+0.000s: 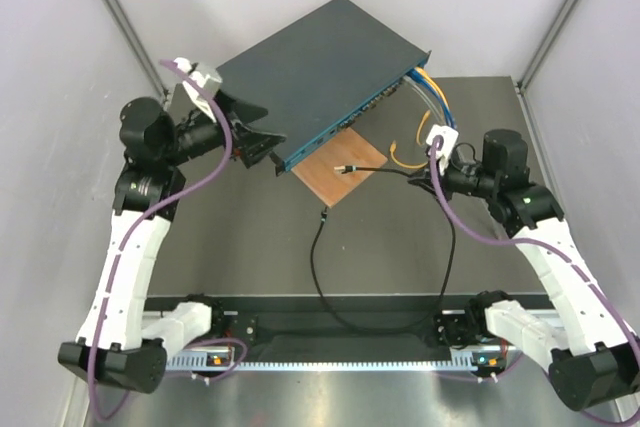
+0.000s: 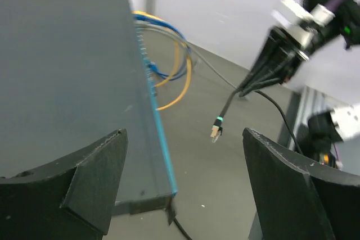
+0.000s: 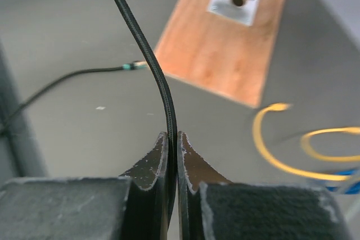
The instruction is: Insert the plug into the switch port
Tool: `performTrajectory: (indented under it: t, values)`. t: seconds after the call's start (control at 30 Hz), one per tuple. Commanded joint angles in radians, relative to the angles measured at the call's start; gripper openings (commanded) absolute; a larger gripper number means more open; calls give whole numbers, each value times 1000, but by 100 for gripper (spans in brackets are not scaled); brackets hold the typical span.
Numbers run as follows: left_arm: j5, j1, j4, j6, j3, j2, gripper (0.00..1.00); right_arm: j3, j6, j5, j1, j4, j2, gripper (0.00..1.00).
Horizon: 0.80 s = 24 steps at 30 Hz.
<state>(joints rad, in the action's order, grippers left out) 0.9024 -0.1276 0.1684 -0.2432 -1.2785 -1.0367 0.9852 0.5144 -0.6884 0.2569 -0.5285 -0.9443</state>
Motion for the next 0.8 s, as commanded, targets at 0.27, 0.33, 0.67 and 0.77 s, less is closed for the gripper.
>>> performTrajectory:
  t: [0.27,0.33,0.67,0.77]
  values:
    - [-181,-504,615,704,-375,-275,86,-57,-116,87,-18,100,214,0]
    - [-200,-565,622,662,-406,-322,86,-82,-36,110,-16,156,284,0]
    - [-384,-705,562,682,-403,-381,81,-97,262,96,-16,113,418,0]
    - [-396,-710,562,693,-416,-390,73,-112,305,90,-16,91,438,0]
